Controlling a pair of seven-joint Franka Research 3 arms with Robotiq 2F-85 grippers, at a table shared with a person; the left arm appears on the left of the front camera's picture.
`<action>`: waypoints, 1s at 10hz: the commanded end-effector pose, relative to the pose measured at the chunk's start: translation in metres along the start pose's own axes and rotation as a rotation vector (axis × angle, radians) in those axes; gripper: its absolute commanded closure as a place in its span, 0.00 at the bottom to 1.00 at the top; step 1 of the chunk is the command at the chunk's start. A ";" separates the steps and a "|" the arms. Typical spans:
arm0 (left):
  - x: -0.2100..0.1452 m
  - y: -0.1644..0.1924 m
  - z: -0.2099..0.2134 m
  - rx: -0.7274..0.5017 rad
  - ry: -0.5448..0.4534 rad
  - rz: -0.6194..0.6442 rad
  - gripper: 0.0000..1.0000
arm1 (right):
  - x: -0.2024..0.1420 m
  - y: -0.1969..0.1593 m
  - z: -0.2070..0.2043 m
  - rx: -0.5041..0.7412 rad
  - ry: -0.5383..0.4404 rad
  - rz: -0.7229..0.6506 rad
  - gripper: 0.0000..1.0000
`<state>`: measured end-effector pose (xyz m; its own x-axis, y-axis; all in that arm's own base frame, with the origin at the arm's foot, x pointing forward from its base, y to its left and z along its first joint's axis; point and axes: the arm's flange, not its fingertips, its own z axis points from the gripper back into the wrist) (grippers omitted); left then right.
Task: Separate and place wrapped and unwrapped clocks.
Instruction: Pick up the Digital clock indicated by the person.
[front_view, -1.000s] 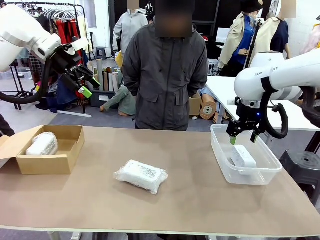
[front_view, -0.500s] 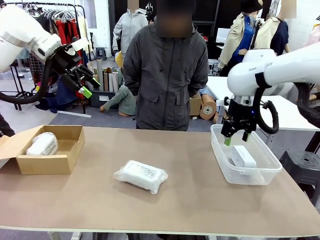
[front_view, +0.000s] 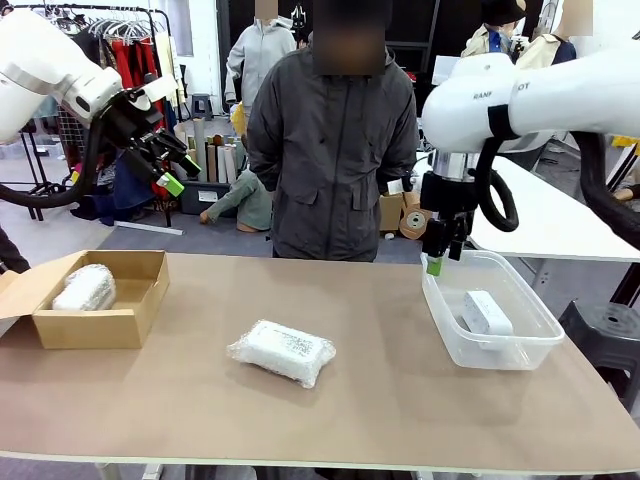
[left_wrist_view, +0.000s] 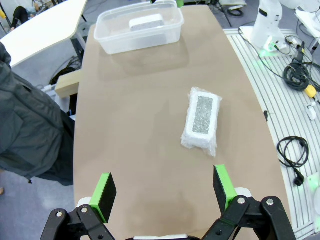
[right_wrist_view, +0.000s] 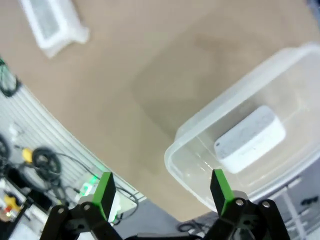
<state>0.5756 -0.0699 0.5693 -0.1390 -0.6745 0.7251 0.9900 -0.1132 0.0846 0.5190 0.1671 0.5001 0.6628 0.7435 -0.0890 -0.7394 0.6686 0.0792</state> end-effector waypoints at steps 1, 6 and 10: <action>0.001 -0.001 0.001 -0.003 -0.007 -0.002 0.00 | -0.001 0.003 0.012 0.082 0.003 0.163 0.00; 0.001 -0.001 0.001 -0.003 -0.007 -0.002 0.00 | -0.021 0.000 0.050 0.188 -0.222 0.477 0.00; 0.001 -0.001 0.001 -0.003 -0.007 -0.002 0.00 | -0.071 -0.004 0.091 0.127 -0.552 0.536 0.00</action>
<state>0.5757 -0.0698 0.5692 -0.1388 -0.6745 0.7251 0.9900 -0.1130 0.0844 0.5010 0.1220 0.6031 0.2508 0.8770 0.4098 -0.9677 0.2157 0.1305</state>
